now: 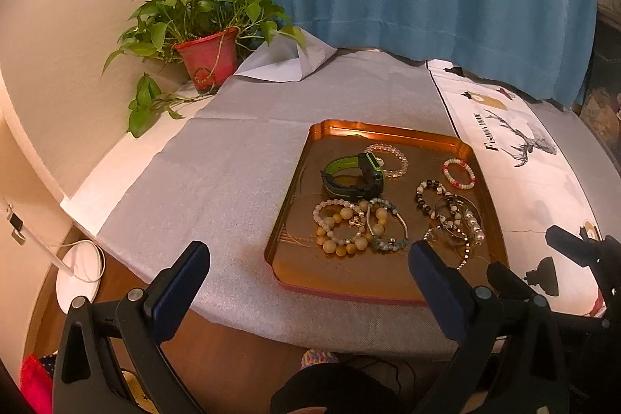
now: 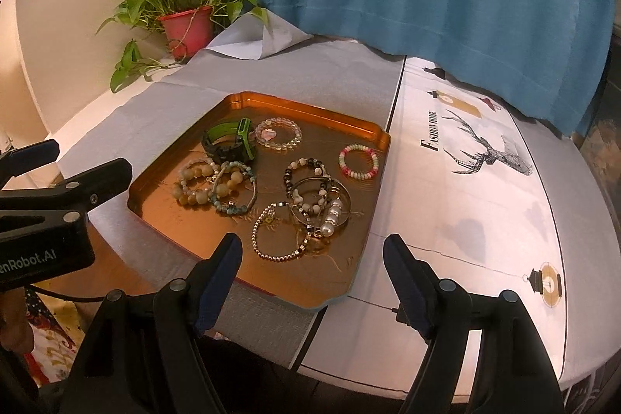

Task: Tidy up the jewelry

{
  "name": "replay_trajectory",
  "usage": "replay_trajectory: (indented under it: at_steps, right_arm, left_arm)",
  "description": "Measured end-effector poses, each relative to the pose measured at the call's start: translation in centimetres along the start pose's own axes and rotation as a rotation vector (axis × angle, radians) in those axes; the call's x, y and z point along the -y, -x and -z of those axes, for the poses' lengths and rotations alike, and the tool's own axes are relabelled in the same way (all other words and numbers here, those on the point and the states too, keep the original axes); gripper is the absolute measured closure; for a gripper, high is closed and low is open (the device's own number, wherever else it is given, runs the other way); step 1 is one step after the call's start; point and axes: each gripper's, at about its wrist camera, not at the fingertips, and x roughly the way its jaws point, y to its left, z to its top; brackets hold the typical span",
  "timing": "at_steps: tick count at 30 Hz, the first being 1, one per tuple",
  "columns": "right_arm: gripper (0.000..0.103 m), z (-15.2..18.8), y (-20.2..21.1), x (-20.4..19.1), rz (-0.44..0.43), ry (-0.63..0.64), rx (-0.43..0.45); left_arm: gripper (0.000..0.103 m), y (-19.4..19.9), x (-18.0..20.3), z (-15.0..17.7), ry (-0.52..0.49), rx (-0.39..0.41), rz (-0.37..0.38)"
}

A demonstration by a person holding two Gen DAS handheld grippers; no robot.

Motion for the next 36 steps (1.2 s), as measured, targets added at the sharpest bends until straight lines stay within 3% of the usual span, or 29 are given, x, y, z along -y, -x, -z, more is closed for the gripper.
replay_trajectory:
  at_steps: [36]
  right_arm:
    - [0.027, 0.04, -0.16, 0.06, -0.006, -0.01, -0.009]
  left_arm:
    - [0.001, -0.05, -0.15, 0.0, -0.005, -0.002, -0.005]
